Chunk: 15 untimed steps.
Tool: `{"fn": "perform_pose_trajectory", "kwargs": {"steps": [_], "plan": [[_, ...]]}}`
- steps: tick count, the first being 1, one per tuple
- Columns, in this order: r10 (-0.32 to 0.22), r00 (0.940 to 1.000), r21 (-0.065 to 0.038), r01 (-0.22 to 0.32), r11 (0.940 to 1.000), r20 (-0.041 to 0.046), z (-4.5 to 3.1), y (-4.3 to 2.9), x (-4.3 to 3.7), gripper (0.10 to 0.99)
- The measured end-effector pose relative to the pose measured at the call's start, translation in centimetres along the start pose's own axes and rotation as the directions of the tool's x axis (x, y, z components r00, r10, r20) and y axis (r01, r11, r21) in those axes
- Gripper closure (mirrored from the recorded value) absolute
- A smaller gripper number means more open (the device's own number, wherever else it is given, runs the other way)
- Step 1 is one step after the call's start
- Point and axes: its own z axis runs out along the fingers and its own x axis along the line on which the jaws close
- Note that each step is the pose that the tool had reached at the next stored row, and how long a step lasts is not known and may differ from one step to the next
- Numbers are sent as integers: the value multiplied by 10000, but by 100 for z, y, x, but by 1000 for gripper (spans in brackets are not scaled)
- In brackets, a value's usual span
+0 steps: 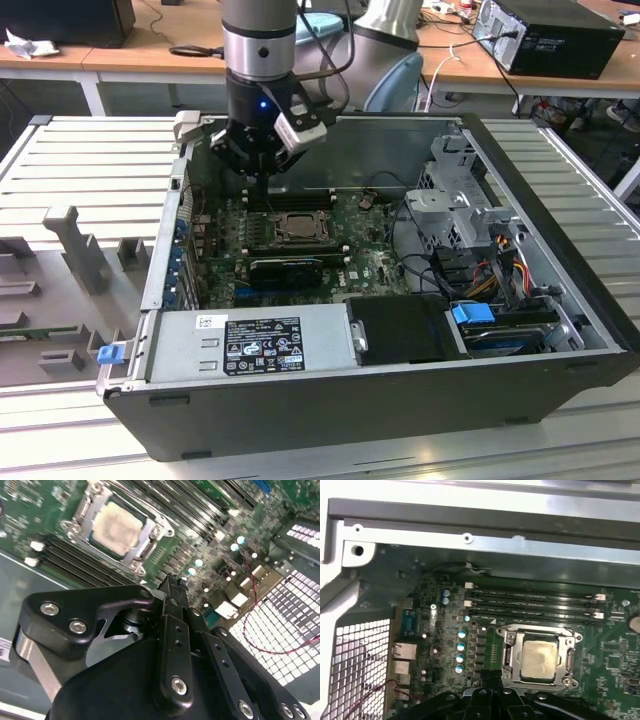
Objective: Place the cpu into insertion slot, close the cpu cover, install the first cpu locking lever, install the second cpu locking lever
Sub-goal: 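Install the first cpu locking lever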
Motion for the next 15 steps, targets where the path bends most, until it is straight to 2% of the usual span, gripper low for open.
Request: {"fn": "perform_pose_trajectory", "kwargs": {"steps": [3, 4, 5, 8, 10, 15], "plan": [[-1, 10000, -61, 1, 10000, 1, 19, 12, 77, 980], [-2, 10000, -140, 3, 9999, 10, 23, 18, 93, 980], [-2, 10000, -284, 3, 9996, 22, 27, 27, 107, 980], [20, 10000, -464, -18, 9989, 39, 49, 37, 118, 980], [19, 10000, -506, -17, 9987, 40, 91, 85, 122, 980], [16, 10000, -618, -13, 9981, 48, 140, 181, 119, 980]]}}
